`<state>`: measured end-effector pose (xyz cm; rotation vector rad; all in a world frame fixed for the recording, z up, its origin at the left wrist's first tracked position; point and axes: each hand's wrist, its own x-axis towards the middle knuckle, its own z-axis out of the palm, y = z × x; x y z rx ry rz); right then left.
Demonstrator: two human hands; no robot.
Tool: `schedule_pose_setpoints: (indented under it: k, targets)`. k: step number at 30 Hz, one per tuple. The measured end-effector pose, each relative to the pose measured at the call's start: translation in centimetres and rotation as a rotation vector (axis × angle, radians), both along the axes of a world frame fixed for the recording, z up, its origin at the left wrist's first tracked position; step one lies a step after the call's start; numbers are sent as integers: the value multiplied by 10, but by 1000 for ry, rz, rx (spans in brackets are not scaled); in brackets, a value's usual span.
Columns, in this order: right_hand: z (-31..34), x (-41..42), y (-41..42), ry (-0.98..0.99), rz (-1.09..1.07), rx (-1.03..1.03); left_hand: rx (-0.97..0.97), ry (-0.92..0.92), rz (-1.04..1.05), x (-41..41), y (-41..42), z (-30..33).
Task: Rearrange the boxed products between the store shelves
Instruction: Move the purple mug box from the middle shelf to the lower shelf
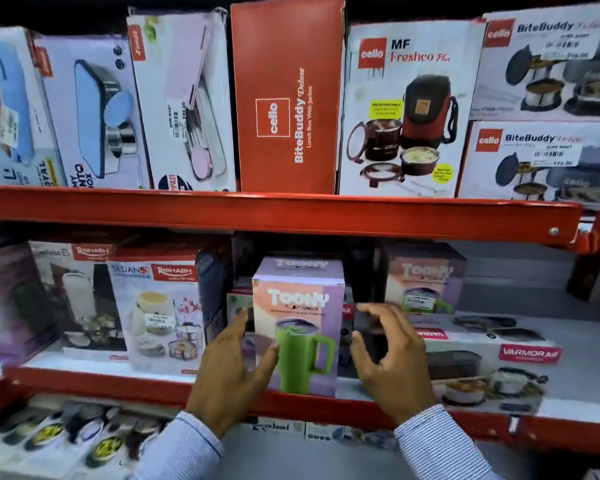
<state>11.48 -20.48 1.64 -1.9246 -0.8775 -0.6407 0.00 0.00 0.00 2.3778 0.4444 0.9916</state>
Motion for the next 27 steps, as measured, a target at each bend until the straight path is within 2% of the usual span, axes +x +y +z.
schedule_pose_setpoints:
  k: [2,4,8,12,16,18,20,23,27]
  targets:
    - [-9,3,7,192,21,0,-119,17,-32,6,2,-4]
    - [-14,2,12,311,89,-16,-159,38,-53,10,3,-7]
    - [-21,5,15,401,198,42,-279,-20,-117,13,4,-15]
    - [-27,-3,5,372,237,167,-284,-188,-163,-2,-12,-11]
    - [-23,-28,-21,151,252,275,-193,-351,-235,-29,-29,-2]
    - [-24,-39,-39,9,209,240,-119,-388,-253,-47,-37,-4]
    - [-34,-52,-55,-68,162,170,-18,-379,-232,-64,-46,-14]
    - [-58,-69,-72,-79,171,135,73,-316,-200,-86,-59,-45]
    - [-121,-76,-91,101,229,81,-121,-180,-264,-98,-70,-108]
